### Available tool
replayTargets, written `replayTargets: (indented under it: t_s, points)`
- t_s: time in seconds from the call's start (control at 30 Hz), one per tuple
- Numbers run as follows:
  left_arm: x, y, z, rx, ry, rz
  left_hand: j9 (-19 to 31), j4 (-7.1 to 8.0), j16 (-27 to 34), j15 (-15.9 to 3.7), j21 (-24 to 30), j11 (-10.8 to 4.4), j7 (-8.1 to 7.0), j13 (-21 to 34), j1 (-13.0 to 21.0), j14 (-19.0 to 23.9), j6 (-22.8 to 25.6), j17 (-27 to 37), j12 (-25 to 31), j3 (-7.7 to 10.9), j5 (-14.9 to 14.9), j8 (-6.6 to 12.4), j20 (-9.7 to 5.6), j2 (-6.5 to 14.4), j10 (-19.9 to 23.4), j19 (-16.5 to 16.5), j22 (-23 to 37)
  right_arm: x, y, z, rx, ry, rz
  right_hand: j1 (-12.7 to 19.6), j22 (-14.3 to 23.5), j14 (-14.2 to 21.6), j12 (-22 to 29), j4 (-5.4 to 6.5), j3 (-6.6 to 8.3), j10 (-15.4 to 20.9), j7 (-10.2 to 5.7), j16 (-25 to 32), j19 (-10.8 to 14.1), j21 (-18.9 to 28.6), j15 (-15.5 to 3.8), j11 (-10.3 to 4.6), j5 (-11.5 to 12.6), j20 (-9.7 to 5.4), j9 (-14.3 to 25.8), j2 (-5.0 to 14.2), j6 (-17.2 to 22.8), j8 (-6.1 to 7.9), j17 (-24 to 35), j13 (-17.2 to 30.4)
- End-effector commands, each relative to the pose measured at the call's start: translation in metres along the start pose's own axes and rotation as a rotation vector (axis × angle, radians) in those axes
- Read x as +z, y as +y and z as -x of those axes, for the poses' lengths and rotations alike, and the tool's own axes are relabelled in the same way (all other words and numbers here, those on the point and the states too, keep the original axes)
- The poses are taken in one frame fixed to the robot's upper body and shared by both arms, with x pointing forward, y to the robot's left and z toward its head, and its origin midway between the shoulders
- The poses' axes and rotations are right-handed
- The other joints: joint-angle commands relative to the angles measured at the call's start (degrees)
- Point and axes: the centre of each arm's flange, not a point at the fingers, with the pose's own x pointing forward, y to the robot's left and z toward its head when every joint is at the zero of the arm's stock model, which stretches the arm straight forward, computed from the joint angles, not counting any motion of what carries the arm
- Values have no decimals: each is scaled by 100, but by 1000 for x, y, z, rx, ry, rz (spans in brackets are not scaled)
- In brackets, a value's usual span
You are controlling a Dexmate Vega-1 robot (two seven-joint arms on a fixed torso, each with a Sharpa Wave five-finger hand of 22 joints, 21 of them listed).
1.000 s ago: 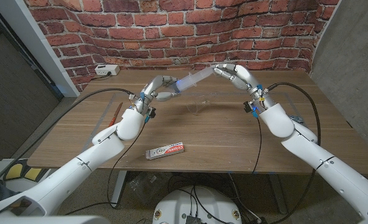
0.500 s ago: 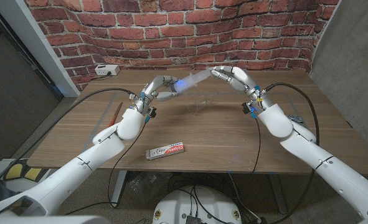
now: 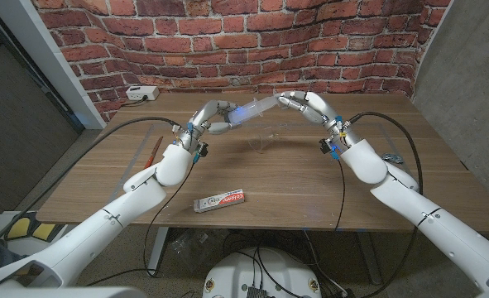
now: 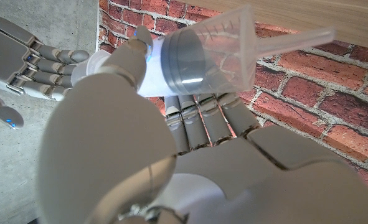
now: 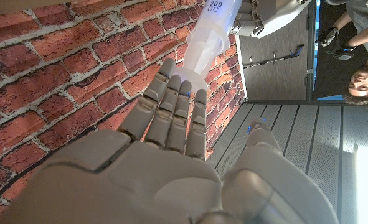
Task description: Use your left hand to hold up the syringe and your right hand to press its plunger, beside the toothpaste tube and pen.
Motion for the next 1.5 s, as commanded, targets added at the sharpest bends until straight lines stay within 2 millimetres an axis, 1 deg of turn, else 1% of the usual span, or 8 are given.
replayTargets:
  t_s: [0.03,0.63,0.77,0.93,1.13,1.5]
  points:
    - [2,0,1,-3,-2,-8,14,331,36,-801,22,-558,-270,21,167,537,1013,20,20,383,25,39,7,387,596,34,27,-1,5,0,12,7,-13,45,15,-14,-17,28,19,8,10,-15,-14,-16,8,61,-13,8,7,22,-14,-6,12,29]
    - [4,-4,-1,-22,-3,-17,15,329,33,-803,24,-568,-289,21,160,527,1010,20,13,397,27,28,2,383,581,27,27,1,14,0,45,12,-40,41,17,-19,-47,35,21,0,9,-25,-21,-39,21,61,-15,22,8,28,-20,-26,15,31]
    - [4,-6,-2,-30,-5,-22,16,329,29,-800,24,-556,-272,21,156,517,1022,20,15,400,27,30,0,381,587,22,27,1,15,1,49,15,-41,41,17,-23,-52,37,22,0,7,-28,-21,-43,24,69,-16,21,9,30,-27,-32,15,31]
    - [5,-8,-4,-35,-9,-24,16,329,29,-799,22,-579,-277,22,154,513,1012,21,14,403,27,23,3,381,585,12,27,1,16,3,52,16,-46,41,17,-38,-64,38,24,-12,5,-35,-29,-52,27,66,-16,31,9,33,-41,-42,15,32]
    - [6,-10,-6,-44,-10,-25,17,332,31,-791,20,-560,-275,22,149,509,999,22,10,408,27,15,7,385,574,2,27,1,19,3,64,12,-54,42,18,-54,-75,39,25,-24,6,-42,-34,-59,42,68,-17,35,10,34,-42,-46,16,33]
    - [9,-12,-9,-50,-16,-27,18,333,32,-794,26,-564,-278,23,143,502,1022,23,15,419,26,18,7,388,586,4,27,0,19,3,70,12,-61,44,18,-60,-87,40,28,-25,15,-45,-38,-70,38,73,-17,39,11,38,-53,-57,16,34]
